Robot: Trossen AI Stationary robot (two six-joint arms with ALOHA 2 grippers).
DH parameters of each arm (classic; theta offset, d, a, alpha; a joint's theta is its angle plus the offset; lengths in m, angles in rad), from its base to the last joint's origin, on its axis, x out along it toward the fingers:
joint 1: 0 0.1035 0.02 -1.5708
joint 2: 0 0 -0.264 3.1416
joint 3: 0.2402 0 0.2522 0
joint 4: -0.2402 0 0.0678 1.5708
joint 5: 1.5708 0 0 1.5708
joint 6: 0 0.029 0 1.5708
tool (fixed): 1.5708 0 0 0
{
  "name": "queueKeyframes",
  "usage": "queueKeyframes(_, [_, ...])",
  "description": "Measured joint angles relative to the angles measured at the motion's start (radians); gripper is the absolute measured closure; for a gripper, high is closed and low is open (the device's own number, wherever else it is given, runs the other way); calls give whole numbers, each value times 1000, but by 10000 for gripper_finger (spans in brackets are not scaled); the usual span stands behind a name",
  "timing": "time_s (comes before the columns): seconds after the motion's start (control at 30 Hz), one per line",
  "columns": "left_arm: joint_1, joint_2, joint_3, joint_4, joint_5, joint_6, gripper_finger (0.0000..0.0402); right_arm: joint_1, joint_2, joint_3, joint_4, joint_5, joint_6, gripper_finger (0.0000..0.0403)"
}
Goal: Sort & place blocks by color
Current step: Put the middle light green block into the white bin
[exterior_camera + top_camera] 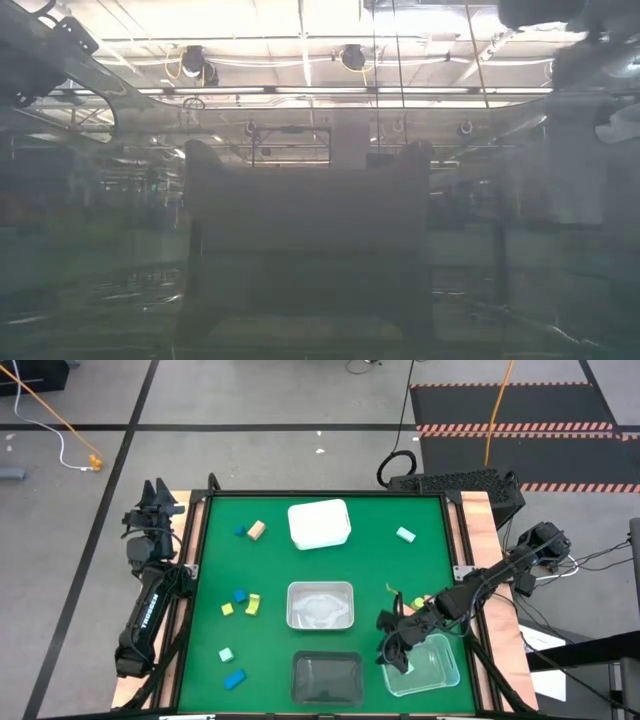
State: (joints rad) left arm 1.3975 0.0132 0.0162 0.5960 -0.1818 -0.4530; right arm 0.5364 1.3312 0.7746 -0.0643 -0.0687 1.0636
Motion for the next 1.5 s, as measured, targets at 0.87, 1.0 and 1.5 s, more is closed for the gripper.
queueKeyframes(0.87, [-1, 0, 0, 161, 750, -852, 131, -146, 0, -1, -86, 68, -193, 186])
queueKeyframes(1.0, [-1, 0, 0, 159, 750, -945, 131, -161, 0, -1, -87, 68, -220, 186])
queueKeyframes(1.5, [-40, 0, 84, 289, 811, -1064, 131, -164, 0, -1, -68, 69, -146, 186])
